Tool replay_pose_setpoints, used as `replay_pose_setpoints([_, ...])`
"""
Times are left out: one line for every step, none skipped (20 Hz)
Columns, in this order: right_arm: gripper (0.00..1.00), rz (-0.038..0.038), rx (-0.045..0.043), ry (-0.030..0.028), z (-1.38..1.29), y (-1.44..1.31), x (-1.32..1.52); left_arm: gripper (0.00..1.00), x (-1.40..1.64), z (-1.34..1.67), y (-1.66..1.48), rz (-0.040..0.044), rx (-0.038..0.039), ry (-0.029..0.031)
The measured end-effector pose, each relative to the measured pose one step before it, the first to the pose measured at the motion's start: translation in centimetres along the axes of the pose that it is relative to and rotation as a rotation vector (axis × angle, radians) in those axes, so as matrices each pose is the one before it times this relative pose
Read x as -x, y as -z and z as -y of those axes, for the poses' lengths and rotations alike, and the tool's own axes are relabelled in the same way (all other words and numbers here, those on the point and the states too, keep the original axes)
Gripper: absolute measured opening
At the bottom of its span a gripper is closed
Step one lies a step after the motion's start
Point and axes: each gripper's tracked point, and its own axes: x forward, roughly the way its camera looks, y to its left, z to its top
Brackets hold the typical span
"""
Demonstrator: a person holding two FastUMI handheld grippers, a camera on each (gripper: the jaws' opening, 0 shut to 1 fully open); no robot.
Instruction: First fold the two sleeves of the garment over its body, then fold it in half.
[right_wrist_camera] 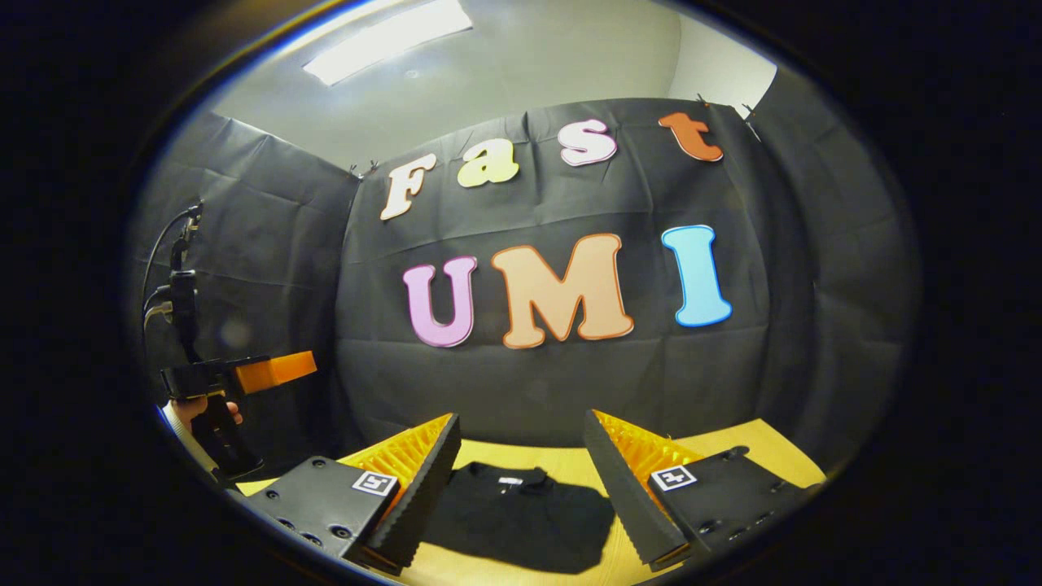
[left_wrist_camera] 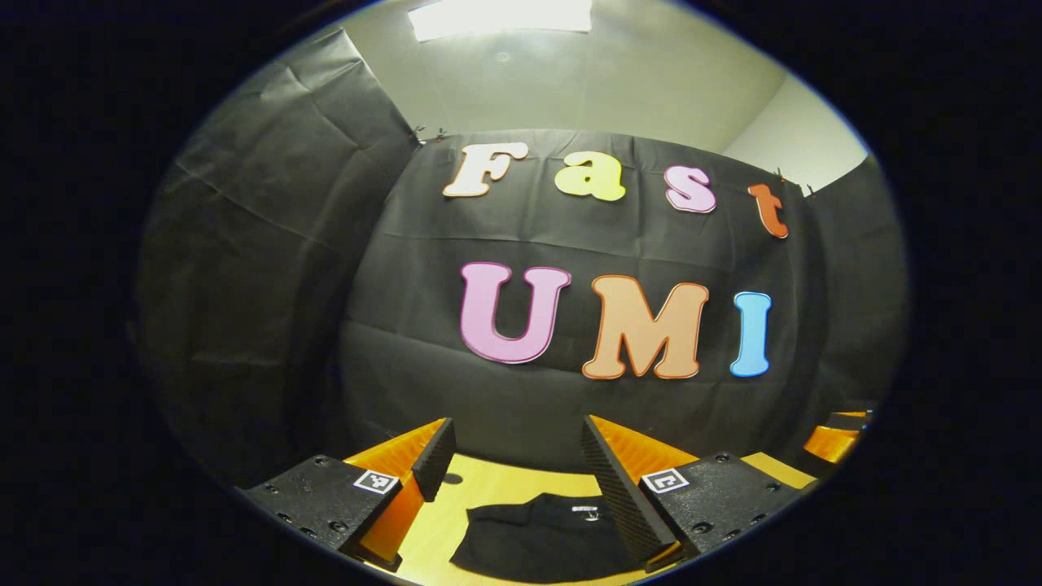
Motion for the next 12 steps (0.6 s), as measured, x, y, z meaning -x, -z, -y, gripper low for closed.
replay_pose_setpoints([0.96,-0.03703,-0.00143,-0.01261,-0.413,1.505,1.184,0.92,1.226,-0.088,0.417,-0.03637,-0.00522,-0.01772])
replay_pose_setpoints([0.97,-0.03358,0.00481,-0.01693,-0.239,1.3,0.726,0.92,0.946,-0.294,1.369,-0.04805,-0.00938,-0.01725])
replay_pose_setpoints([0.95,-0.02473,0.01173,-0.00514,0.174,0.995,0.804,0.92,0.703,-0.285,1.298,-0.04804,-0.00848,-0.01754])
replay_pose_setpoints([0.95,-0.01646,0.01357,0.0041,0.719,0.552,0.621,0.93,0.48,-0.141,1.445,-0.03541,0.00328,-0.01785])
replay_pose_setpoints([0.97,-0.00243,0.01006,0.01091,0.746,0.307,0.642,0.92,0.283,-0.192,0.88,-0.01616,0.01938,-0.01015])
replay_pose_setpoints([0.97,0.00594,0.00122,0.01556,0.908,-0.074,0.316,0.92,0.196,0.241,0.064,0.00315,0.03176,-0.00693])
replay_pose_setpoints([0.97,0.00308,-0.01075,0.01924,0.864,-0.084,0.441,0.93,0.06,0.66,-0.347,0.00464,0.03292,0.00059])
replay_pose_setpoints([0.94,-0.0037,-0.01817,0.01557,0.591,0.072,0.426,0.92,-0.094,0.728,-0.299,-0.00387,0.02442,0.01054])
replay_pose_setpoints([0.97,0.00336,-0.01433,0.00962,0.351,-0.049,0.693,0.92,-0.145,0.755,-0.031,0.00169,0.01227,0.02284])
replay_pose_setpoints([0.98,0.01411,-0.00457,0.01672,0.429,-0.067,0.407,0.92,-0.147,0.667,-0.208,0.00763,-0.00272,0.019])
replay_pose_setpoints([0.97,0.009,-0.00086,0.02567,0.655,-0.052,0.45,0.92,-0.189,0.207,-0.139,0.008,-0.01288,0.01604])
replay_pose_setpoints([0.97,-0.00297,-0.00569,0.02686,0.38,0.285,0.346,0.92,-0.285,0.287,-0.04,-0.0017,-0.01503,0.02141])
